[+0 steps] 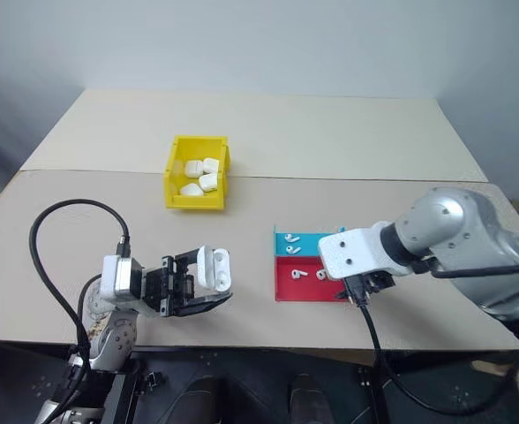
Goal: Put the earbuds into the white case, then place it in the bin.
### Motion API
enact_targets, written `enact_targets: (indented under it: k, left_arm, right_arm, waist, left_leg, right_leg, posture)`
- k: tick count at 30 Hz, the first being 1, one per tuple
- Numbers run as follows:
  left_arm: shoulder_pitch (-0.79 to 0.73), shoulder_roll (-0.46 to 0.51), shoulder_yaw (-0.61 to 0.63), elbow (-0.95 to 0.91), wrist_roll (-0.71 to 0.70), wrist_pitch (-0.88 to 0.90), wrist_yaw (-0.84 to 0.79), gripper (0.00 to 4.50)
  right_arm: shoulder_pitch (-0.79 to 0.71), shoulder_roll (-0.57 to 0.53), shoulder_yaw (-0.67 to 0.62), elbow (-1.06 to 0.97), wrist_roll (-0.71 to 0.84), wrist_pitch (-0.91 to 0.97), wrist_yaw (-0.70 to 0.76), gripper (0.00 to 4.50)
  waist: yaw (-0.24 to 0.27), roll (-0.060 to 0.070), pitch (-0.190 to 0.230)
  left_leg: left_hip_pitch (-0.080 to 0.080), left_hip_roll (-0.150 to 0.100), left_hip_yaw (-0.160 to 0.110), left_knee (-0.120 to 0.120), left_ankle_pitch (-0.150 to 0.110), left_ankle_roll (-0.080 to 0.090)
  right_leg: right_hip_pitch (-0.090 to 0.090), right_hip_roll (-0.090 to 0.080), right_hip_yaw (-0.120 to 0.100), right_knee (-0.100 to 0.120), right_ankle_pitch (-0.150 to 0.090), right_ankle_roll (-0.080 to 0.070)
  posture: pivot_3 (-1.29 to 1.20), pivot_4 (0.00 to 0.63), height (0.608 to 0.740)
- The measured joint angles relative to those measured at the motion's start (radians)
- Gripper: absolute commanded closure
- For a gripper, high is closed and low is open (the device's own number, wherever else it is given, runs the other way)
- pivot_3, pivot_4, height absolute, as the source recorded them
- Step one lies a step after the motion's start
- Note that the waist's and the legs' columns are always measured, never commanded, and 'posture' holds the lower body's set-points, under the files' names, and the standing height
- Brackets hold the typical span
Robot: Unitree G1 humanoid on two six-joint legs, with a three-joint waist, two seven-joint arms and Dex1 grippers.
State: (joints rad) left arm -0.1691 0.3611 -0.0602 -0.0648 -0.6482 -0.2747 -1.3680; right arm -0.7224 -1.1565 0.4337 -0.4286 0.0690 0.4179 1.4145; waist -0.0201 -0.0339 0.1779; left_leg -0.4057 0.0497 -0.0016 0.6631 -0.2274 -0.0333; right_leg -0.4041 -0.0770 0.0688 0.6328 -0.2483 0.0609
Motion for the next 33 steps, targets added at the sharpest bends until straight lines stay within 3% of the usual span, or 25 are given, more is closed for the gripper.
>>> enact_targets:
  k: [6,14,33]
  left_arm:
    - [0.033,0.009,-0.001,-0.017,0.022,-0.008,-0.011,1.77]
    - [0.055,0.014,-0.003,-0.049,0.034,-0.010,-0.016,1.77]
    - [0.066,0.011,-0.002,-0.056,0.068,-0.012,0.035,1.77]
  right_arm:
    - [-0.069,0.117,0.090,0.163,-0.157,-0.177,0.040,1.59]
    - [-0.130,0.221,0.148,0.312,-0.250,-0.328,0.118,1.59]
    - [-0.140,0.310,0.175,0.472,-0.358,-0.435,0.134,1.59]
  waist:
    - [0.003,0.000,0.000]
    - [0.005,0.000,0.000]
    - [0.005,0.000,0.000]
  left_leg:
    - [0.000,0.000,0.000,0.000,0.000,0.000]
    - [0.000,0.000,0.000,0.000,0.000,0.000]
    - [0.002,0.000,0.000,0.000,0.000,0.000]
  right_leg:
    - [0.000,0.000,0.000,0.000,0.000,0.000]
    - [0.000,0.000,0.000,0.002,0.000,0.000]
    - [0.000,0.000,0.000,0.005,0.000,-0.001]
  posture:
    - [0.00,0.150,0.740]
    - [0.00,0.150,0.740]
    - [0.00,0.150,0.740]
